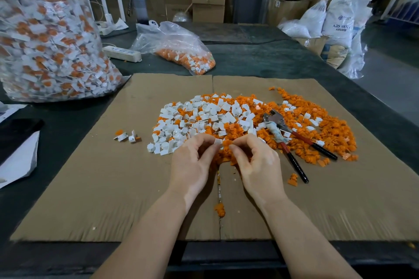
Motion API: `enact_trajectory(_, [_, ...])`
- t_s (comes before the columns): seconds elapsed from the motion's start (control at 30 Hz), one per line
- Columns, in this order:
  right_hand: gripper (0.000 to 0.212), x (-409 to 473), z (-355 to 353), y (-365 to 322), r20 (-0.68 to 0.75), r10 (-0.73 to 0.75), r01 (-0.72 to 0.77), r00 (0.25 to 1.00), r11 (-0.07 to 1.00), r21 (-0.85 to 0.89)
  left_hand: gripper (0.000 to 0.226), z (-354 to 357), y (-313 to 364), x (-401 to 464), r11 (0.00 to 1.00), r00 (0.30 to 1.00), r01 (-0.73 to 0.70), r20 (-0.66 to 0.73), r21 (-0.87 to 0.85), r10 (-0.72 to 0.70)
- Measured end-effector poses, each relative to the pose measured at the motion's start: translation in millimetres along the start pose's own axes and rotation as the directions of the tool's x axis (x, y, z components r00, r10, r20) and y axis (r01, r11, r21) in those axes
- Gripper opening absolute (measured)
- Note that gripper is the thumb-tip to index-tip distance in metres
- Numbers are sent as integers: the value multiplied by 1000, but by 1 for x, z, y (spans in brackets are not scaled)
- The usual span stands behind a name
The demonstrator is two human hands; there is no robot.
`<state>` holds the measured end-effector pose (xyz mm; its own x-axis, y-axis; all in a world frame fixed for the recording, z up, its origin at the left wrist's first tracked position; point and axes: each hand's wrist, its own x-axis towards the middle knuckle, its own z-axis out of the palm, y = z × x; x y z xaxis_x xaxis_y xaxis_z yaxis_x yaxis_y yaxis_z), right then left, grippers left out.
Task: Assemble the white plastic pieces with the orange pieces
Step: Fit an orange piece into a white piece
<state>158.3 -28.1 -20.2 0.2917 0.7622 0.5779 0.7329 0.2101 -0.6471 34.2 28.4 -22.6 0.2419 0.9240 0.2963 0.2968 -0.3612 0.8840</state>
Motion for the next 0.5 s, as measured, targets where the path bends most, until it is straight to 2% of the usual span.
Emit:
enact_trajectory(0.3, [10,-1,2,-1,16,-69,70,997,993,-99,12,0,1,0,980,995,98,24,-172,-95])
enact_trajectory(0.5, [18,-2,6,1,-6,-65,62,998,978,-199,13,0,2,-2,986,995,76,73,-145,-66])
